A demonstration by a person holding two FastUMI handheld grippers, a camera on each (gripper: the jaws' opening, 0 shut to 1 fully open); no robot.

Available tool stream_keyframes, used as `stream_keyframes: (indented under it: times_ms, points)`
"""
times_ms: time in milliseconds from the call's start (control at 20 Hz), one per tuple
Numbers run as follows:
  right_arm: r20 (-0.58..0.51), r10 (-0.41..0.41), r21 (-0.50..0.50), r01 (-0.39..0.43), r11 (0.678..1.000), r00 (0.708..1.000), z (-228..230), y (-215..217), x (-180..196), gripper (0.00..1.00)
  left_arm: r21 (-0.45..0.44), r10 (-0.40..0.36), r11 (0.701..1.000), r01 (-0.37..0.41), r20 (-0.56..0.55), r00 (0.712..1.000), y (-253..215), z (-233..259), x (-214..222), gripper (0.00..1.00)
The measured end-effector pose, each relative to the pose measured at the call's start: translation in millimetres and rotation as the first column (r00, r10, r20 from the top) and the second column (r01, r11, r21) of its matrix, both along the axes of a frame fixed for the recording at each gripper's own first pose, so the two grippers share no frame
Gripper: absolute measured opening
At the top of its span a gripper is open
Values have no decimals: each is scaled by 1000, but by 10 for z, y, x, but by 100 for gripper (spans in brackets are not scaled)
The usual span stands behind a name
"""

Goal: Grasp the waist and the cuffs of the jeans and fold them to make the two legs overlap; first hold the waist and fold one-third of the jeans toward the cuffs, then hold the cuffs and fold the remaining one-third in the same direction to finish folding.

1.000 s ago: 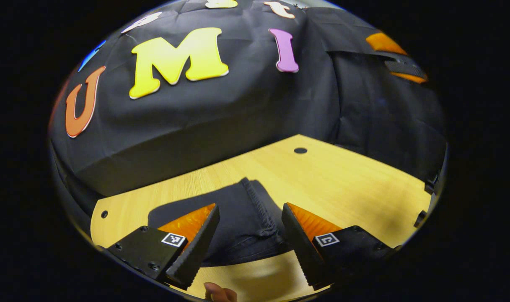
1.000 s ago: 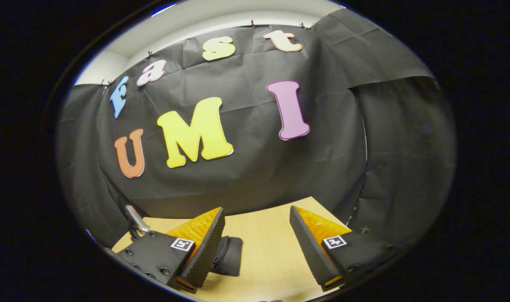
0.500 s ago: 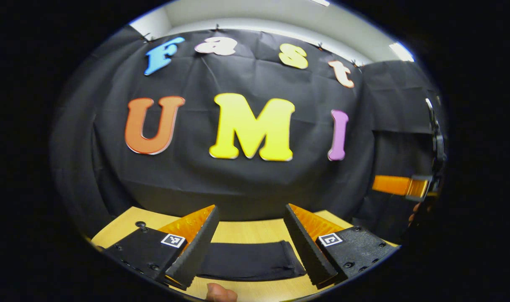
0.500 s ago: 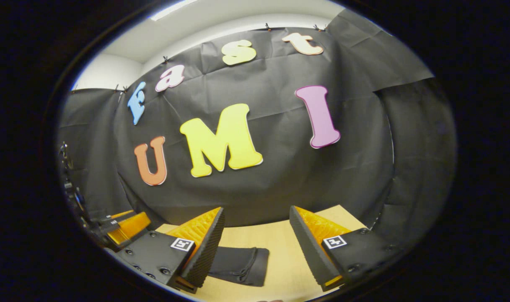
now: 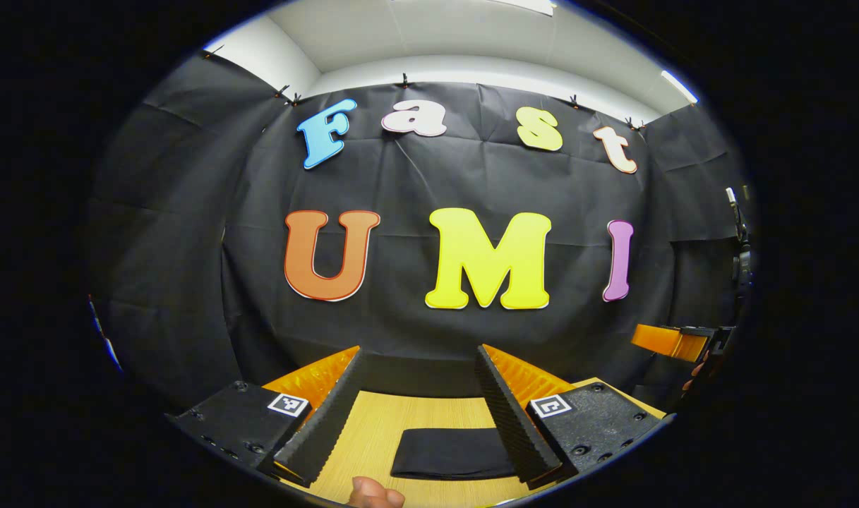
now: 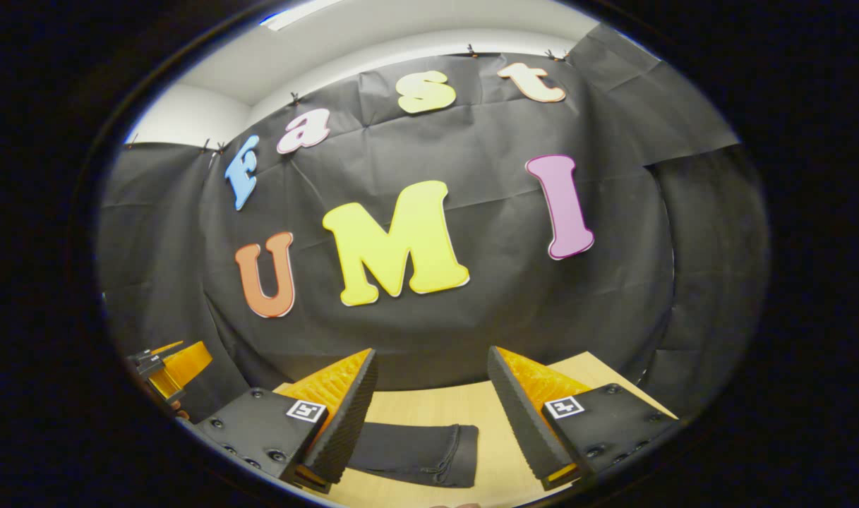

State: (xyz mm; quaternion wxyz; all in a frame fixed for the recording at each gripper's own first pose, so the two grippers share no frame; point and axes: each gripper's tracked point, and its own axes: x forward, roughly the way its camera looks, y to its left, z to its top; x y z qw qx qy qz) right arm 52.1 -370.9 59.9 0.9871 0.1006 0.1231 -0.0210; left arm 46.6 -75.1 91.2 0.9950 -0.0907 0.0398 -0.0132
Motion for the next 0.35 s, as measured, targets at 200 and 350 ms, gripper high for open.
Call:
stream_keyframes:
  times_ms: [200, 350]
  points:
    - [-3, 15, -10, -15, 1000, 1000, 20, 26, -19, 97, 5, 1, 1000, -1, -6, 1000, -15, -28, -8, 98]
    - [7, 0, -35, 0, 999, 1000, 51, -27, -19, 97, -17, 3, 1000, -3, -6, 1000, -11, -30, -13, 100]
